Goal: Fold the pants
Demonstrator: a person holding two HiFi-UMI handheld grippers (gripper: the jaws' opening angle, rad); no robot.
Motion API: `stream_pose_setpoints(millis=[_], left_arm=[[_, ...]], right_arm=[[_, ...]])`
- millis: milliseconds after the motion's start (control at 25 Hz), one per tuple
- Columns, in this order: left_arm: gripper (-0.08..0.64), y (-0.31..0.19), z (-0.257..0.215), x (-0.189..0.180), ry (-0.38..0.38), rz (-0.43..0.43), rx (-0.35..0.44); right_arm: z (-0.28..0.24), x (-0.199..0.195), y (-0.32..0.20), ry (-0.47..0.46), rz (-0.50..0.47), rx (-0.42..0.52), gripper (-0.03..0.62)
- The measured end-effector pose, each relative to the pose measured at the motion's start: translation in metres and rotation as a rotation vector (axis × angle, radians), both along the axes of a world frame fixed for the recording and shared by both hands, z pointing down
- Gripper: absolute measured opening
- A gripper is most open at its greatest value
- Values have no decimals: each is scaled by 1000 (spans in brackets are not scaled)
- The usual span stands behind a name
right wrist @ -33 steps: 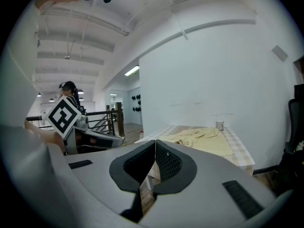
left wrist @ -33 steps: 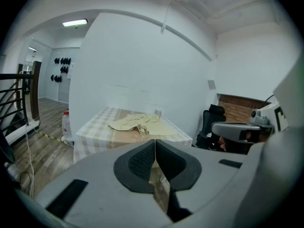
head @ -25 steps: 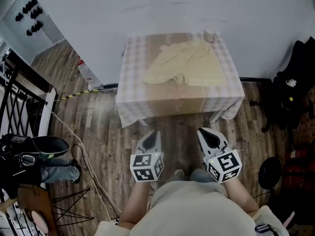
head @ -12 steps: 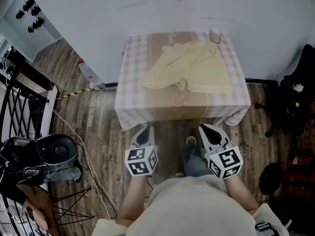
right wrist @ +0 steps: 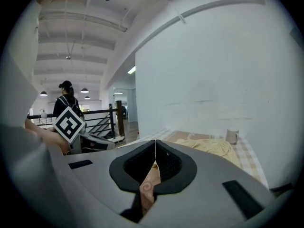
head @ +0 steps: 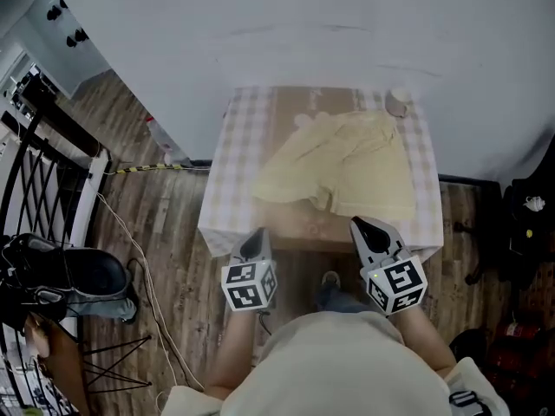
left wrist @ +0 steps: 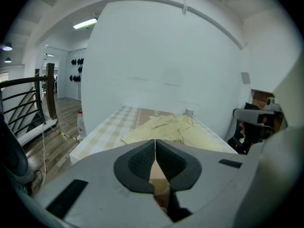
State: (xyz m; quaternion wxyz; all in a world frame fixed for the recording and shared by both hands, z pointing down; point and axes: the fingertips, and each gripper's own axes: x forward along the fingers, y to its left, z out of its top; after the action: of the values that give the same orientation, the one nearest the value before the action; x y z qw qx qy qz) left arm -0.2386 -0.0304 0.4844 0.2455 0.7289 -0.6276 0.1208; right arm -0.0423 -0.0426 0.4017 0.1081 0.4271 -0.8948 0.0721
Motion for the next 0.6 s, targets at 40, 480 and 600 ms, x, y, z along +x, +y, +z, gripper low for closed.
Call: stream_pose_setpoints(millis=[40,480,600], left_arm=[[6,-8,1,0,0,-12,-2],[6,-68,18,-2,-18,-126,-45],[6,-75,24,-7,-19,-143,-61]], right_arm=[[0,0,-10,1,-10,1,0],[4,-3,-90,2,-119,-11,0],[5,-6,-102,-6,-127,-19,0]])
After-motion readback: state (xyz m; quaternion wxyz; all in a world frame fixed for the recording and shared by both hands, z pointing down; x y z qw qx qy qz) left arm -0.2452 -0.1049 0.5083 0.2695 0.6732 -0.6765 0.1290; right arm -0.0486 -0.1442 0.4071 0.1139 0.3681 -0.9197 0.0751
